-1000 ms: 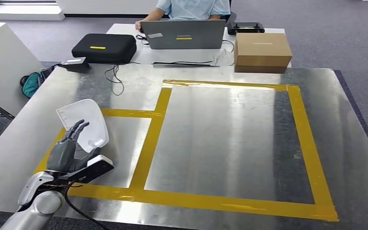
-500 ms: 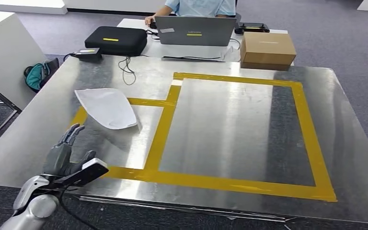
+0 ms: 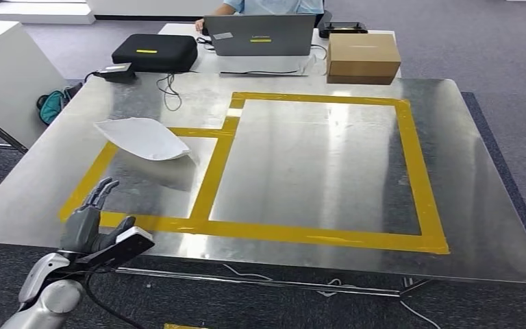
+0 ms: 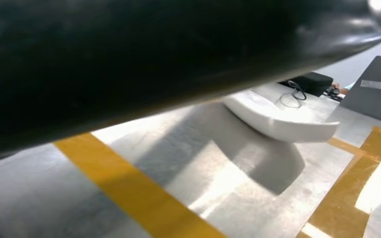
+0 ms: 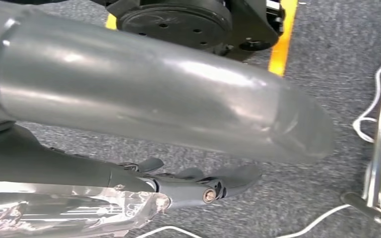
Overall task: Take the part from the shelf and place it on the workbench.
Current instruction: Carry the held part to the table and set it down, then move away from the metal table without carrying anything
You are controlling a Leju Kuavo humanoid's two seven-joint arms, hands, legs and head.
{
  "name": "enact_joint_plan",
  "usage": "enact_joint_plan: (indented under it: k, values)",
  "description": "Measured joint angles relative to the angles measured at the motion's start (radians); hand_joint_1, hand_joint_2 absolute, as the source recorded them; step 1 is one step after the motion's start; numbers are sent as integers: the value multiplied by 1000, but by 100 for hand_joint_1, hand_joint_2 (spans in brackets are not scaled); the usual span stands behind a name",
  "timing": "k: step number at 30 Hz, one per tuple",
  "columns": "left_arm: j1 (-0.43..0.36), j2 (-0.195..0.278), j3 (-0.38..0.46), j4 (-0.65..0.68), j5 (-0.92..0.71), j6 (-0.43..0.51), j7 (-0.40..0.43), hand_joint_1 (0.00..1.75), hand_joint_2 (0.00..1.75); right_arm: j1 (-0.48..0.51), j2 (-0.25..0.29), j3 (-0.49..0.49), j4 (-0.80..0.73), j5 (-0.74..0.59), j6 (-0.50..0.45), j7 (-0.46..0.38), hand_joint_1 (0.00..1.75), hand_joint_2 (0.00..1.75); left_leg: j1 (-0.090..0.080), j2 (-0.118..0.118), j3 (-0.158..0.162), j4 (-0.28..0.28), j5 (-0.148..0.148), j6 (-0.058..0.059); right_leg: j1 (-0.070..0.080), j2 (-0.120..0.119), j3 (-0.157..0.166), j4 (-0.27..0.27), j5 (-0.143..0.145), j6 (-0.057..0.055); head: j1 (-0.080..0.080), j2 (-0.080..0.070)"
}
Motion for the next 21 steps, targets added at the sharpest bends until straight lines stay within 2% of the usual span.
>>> enact_joint_plan:
  k: [1, 2, 3, 5, 6, 7, 8, 10, 11, 12, 13, 15, 16, 17, 18, 19, 20, 21]
  values:
    - [0, 0, 0, 0, 1, 0, -1, 0, 0, 0, 0, 0, 0, -1, 0, 0, 0, 0, 0, 0, -4, 42, -12, -1, 0, 0, -12, 1, 11, 1, 0, 0]
    - [0, 0, 0, 0, 2, 0, -2, 0, 0, 0, 0, 0, 0, -2, 0, -1, 0, 0, 0, 0, 8, 51, -2, 0, 0, 0, -26, 1, 21, 2, 0, 0]
    - [0, 0, 0, 0, 5, 1, -5, 0, 0, 0, 0, 0, 0, -5, 0, -3, 0, 0, 0, 0, 37, 22, 22, 1, 0, 0, -37, 2, 30, 5, 0, 0]
    - [0, 0, 1, 0, 12, 1, -13, 0, 0, 0, 0, 0, 0, -13, 0, -9, 0, 0, 0, 0, 138, -116, 70, 5, 1, 0, -54, 3, 46, 13, 0, 0]
    - [-1, 0, 2, 0, 16, 1, -16, 0, 0, 0, 0, 0, 0, -17, 0, -12, 0, 0, -1, -1, 184, -187, 78, 9, 3, 0, -60, 4, 53, 18, 0, 0]
    - [-2, 0, 2, 0, 18, 1, -19, 0, 0, -1, 0, 0, -1, -20, 0, -14, 0, 0, -2, -2, 213, -235, 79, 14, 4, 0, -64, 5, 61, 24, 0, 0]
    - [-2, 0, 2, 0, 19, 1, -20, 0, 0, -1, 0, 0, -1, -22, 0, -16, 0, 0, -4, -3, 223, -258, 77, 20, 5, 0, -67, 5, 69, 29, 0, 0]
    - [-1, -1, 2, 0, 20, 2, -20, 0, 0, 0, 0, 0, -1, -23, 0, -17, 0, 0, -5, -2, 211, -263, 87, 37, 3, 0, -74, 4, 81, 39, 0, 0]
    - [-1, -1, 2, 0, 21, 2, -20, 0, 0, 1, 0, 0, -1, -24, 0, -17, 0, 0, -5, 0, 202, -263, 95, 46, 2, 0, -82, 12, 68, 45, 0, 0]
    - [-1, -1, 2, 0, 22, 2, -20, 0, 0, 2, 0, 0, -1, -24, 0, -17, 0, 0, -4, 2, 192, -264, 105, 55, 1, 0, -94, 37, 39, 50, 2, 0]
    - [-2, -1, 2, 0, 22, 2, -20, 0, 0, 2, 0, 0, -1, -24, 0, -17, 0, 0, -3, 3, 181, -265, 116, 61, 0, 1, -111, 83, -8, 54, 3, 0]
    - [-2, -1, 2, 0, 23, 2, -20, 0, 0, 1, 0, 0, -1, -24, 0, -17, 0, 0, -4, 3, 154, -264, 137, 65, 0, 0, -143, 215, -104, 60, 5, 0]
    - [-1, -1, 3, 0, 23, 2, -20, 0, 0, 1, 0, 1, -1, -24, 0, -17, 0, 0, -5, 3, 139, -263, 149, 66, 1, 0, -148, 269, -124, 61, 5, 0]
    - [-1, -1, 3, 0, 23, 2, -20, 0, 0, 1, 0, 1, -1, -24, 0, -17, 0, 0, -6, 3, 124, -263, 160, 66, 1, 0, -139, 293, -121, 61, 5, 0]
    - [-1, -2, 3, 0, 23, 2, -21, 0, 0, 1, 0, 1, -1, -24, 0, -17, 0, 0, -7, 3, 110, -262, 171, 65, 2, 1, -114, 281, -97, 58, 5, 0]
    - [0, -2, 3, 0, 25, 2, -21, 0, 0, 0, 0, 1, -1, -25, 1, -17, 0, 0, -7, 2, 98, -261, 180, 63, 4, 1, -70, 233, -67, 54, 5, 0]
    - [0, -2, 3, 0, 27, 1, -22, 0, 0, -1, 0, 1, -1, -26, 1, -18, 0, 0, -8, 2, 89, -261, 189, 61, 6, 1, -14, 159, -46, 48, 5, 0]
    - [0, -2, 3, 0, 30, 1, -22, 0, 0, -2, 0, 1, -2, -28, 2, -19, 0, 0, -9, 2, 81, -260, 198, 57, 8, 1, 45, 75, -40, 42, 5, 0]
